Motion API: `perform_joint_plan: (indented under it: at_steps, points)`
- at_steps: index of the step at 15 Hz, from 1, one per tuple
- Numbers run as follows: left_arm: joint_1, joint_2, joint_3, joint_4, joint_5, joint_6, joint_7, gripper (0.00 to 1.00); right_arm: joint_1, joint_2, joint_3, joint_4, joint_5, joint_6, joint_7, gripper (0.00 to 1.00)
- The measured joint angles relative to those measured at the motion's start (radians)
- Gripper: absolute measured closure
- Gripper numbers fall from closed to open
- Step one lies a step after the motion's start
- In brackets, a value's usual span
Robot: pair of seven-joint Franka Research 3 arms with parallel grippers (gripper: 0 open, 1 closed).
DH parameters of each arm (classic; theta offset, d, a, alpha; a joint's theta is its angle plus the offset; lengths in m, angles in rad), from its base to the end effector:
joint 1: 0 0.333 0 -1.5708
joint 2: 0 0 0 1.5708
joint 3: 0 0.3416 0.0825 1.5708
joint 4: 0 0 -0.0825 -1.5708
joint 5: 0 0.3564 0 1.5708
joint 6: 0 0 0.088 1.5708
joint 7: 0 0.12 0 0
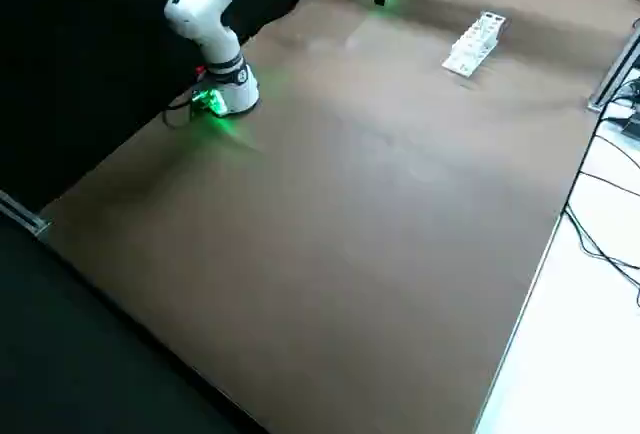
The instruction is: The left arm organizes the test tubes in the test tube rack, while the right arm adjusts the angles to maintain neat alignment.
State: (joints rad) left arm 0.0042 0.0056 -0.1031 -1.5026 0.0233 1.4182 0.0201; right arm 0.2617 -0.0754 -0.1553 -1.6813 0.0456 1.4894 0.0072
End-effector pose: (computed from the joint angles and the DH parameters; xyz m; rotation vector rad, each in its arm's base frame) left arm 0.5096 -0.0473 0.6514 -3.1071 0.1812 0.1386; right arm 0.4863 0.0546 0.6201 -3.0816 -0.1563 0.1861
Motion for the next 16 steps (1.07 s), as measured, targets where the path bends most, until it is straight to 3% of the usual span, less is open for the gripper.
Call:
perform_joint_plan:
  at_steps: [7,16]
  points:
    - [-0.012,0.006,-0.008,-0.006,-0.005,0.000,-0.002,0.00,0.000,0.000,0.000,0.000,0.000,-0.001,0.000,0.00]
    - [-0.076,0.113,-0.128,-0.018,-0.053,0.089,-0.074,0.00,0.000,0.000,-0.002,0.000,0.000,-0.001,0.000,0.00]
